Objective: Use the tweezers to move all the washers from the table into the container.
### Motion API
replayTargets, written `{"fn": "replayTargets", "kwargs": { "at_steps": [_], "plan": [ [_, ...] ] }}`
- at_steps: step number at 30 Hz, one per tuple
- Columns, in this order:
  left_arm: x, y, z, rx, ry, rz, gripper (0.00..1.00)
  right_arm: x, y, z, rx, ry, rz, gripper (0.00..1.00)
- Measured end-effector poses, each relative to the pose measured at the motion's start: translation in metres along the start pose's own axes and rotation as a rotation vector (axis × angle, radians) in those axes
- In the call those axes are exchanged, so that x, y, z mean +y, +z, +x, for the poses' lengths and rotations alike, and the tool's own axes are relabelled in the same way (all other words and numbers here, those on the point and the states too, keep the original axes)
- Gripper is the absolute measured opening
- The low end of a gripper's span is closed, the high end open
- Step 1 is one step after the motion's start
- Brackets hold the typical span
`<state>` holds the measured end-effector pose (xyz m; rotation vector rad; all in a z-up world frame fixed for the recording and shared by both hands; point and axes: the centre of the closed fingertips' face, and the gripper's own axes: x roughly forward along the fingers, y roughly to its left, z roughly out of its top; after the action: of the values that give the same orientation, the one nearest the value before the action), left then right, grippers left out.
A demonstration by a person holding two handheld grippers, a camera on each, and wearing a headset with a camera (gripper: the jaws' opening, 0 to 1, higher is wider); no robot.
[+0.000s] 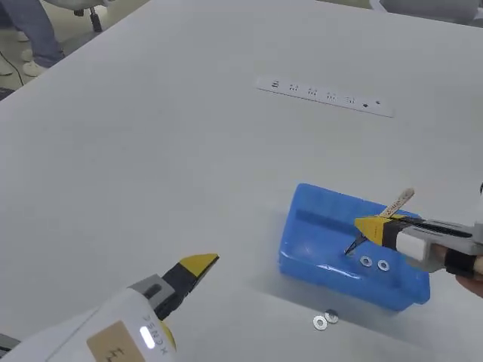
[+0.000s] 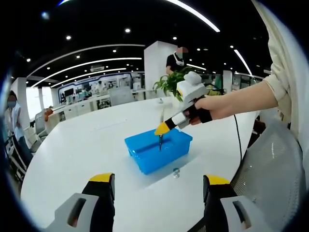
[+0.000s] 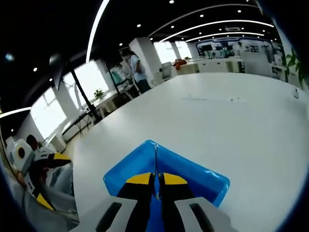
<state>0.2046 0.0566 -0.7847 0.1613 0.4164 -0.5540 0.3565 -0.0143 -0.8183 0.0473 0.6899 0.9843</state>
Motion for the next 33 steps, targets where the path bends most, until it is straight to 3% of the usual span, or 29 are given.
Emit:
{"fn": "replayTargets", "kwargs": {
  "at_steps": [5, 8, 10, 16, 25, 30, 33],
  "plan": [
    [0.0, 0.001, 0.0, -0.003, 0.0, -0.002, 0.75, -0.001, -0.004, 0.003, 0.03, -0.006, -0.039, 0.03],
    [0.001, 0.007, -0.001, -0.037, 0.002, -0.009, 0.77, -0.003, -0.006, 0.003, 0.037, -0.009, -0.049, 0.03],
    [0.001, 0.006, -0.001, -0.037, 0.002, -0.012, 0.77, -0.003, -0.008, 0.004, 0.041, -0.01, -0.049, 0.03],
    [0.001, 0.006, -0.001, -0.035, 0.002, -0.015, 0.77, 0.0, -0.002, -0.002, 0.009, -0.013, -0.096, 0.04],
    [0.001, 0.006, -0.001, -0.033, 0.0, -0.014, 0.77, 0.042, 0.022, -0.028, -0.145, 0.084, -0.12, 0.04],
    [0.0, 0.006, 0.0, -0.031, -0.004, -0.011, 0.77, 0.069, 0.015, -0.042, -0.151, 0.177, -0.125, 0.03],
    [0.0, 0.006, 0.0, -0.031, -0.007, -0.01, 0.77, 0.077, 0.006, -0.043, -0.136, 0.213, -0.111, 0.03]
  ]
}}
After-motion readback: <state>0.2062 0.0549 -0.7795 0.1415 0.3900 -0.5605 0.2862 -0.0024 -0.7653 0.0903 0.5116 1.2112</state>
